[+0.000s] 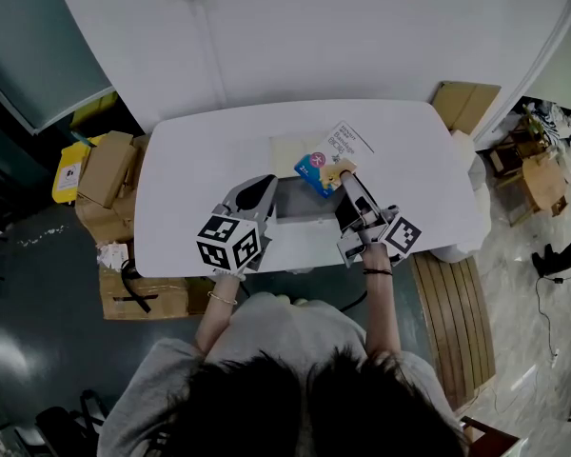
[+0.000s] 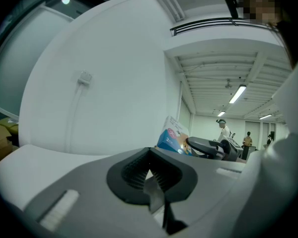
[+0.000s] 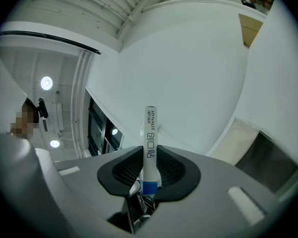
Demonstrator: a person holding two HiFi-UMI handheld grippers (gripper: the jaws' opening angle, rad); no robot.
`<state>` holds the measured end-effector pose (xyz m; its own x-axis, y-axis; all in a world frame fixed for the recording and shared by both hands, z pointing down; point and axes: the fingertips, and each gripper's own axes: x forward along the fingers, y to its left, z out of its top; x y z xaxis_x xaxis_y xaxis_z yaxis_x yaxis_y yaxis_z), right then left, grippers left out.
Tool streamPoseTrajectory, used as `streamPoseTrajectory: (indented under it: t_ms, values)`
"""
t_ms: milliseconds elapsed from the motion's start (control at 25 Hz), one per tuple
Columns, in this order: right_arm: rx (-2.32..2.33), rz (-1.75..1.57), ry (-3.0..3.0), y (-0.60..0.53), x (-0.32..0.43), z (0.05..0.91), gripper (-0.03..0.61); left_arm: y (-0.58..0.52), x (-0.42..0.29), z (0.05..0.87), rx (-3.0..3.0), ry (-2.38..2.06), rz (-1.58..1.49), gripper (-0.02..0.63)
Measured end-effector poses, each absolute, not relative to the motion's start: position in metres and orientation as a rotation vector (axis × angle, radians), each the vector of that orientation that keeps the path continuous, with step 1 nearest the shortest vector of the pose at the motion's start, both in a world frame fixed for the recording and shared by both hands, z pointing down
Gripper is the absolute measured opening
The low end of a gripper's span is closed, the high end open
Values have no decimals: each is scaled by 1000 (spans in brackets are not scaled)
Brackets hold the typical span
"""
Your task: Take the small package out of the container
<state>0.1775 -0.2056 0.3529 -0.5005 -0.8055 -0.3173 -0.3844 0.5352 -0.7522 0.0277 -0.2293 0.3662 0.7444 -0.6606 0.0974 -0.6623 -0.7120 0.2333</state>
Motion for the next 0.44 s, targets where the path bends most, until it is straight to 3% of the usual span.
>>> streamPoseTrajectory:
  t_ms: [440]
  values:
    - [-963,-806,2106,-204,183,353,100,-229,32,367,2694,-1045,11,-8]
